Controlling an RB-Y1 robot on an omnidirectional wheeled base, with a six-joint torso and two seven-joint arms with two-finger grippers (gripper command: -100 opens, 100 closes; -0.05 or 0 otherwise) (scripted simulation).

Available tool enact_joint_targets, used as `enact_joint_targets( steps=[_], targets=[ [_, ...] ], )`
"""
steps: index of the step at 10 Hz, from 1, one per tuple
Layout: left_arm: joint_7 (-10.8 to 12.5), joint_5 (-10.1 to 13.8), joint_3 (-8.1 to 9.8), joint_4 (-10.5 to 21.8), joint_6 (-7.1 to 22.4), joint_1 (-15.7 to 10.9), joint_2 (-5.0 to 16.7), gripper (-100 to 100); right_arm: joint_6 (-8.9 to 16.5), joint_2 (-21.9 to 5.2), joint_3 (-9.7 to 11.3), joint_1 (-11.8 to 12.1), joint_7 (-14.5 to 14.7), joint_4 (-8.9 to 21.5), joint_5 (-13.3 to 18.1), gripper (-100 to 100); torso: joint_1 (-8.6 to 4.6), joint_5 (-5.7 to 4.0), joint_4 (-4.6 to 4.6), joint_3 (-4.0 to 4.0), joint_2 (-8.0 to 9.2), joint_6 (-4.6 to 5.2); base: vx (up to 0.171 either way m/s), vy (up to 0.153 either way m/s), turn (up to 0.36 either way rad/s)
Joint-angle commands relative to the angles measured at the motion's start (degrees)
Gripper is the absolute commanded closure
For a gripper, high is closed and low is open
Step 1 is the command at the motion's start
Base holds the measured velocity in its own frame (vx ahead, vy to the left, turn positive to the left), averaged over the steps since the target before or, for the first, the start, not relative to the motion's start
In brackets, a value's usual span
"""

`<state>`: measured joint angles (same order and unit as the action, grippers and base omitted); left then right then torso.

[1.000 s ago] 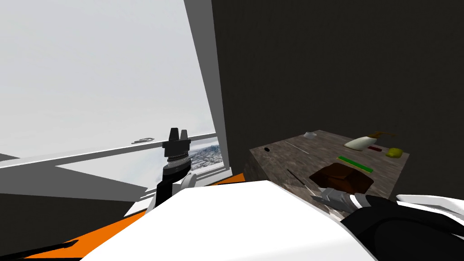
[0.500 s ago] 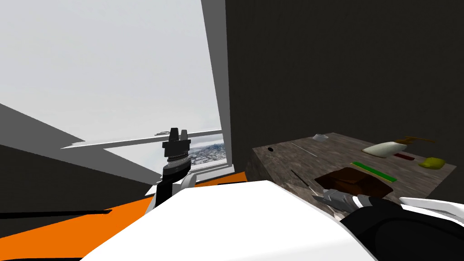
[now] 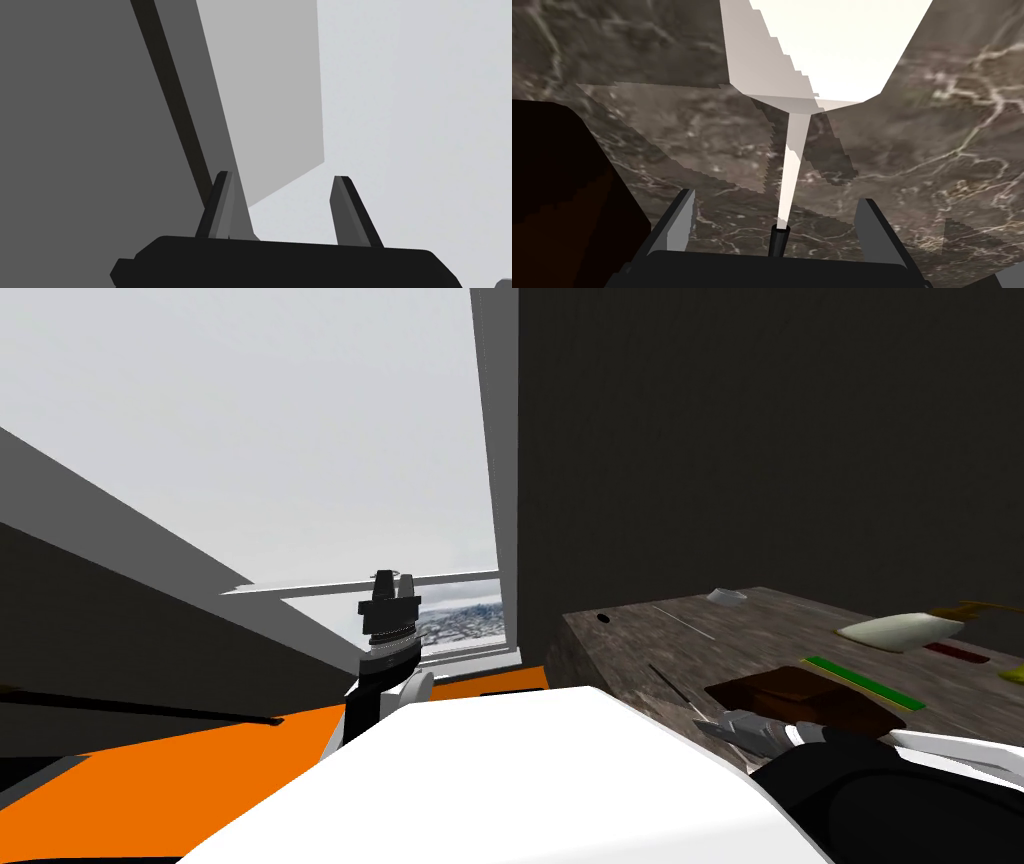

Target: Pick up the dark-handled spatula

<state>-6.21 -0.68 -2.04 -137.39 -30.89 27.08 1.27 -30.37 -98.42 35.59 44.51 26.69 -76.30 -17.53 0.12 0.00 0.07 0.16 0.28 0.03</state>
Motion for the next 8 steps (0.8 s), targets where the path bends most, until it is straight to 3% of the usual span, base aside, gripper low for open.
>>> enact_joint_targets(
  steps=[1, 5, 7, 8],
  targets=[
    [0.0, 0.0, 0.0, 0.0, 0.0, 0.0, 0.0, 0, -0.2, 0.8, 0.0, -0.4, -1.7, 1.0, 1.3, -100, 0.0, 0.0, 0.0, 0.0, 0.0, 0.0, -0.05, 0.015, 0.099],
    [0.0, 0.0, 0.0, 0.0, 0.0, 0.0, 0.0, 0, -0.9, 4.7, -0.8, -2.1, -8.8, 6.2, 7.8, -100, 0.01, 0.01, 0.02, 0.04, 0.06, 0.03, -0.072, 0.03, 0.154],
    [0.0, 0.0, 0.0, 0.0, 0.0, 0.0, 0.0, 0, -0.8, 4.3, -0.9, -1.8, -8.5, 5.9, 7.3, -100, -0.06, -0.07, 0.0, -0.01, -0.04, 0.01, -0.032, 0.015, 0.033],
    [0.0, 0.0, 0.01, 0.0, 0.0, 0.0, 0.0, 0, -0.8, 4.4, -0.9, -1.8, -8.8, 5.9, 7.4, 100, -0.11, -0.08, -0.02, -0.07, -0.14, 0.01, 0.0, 0.0, 0.0]
  ],
)
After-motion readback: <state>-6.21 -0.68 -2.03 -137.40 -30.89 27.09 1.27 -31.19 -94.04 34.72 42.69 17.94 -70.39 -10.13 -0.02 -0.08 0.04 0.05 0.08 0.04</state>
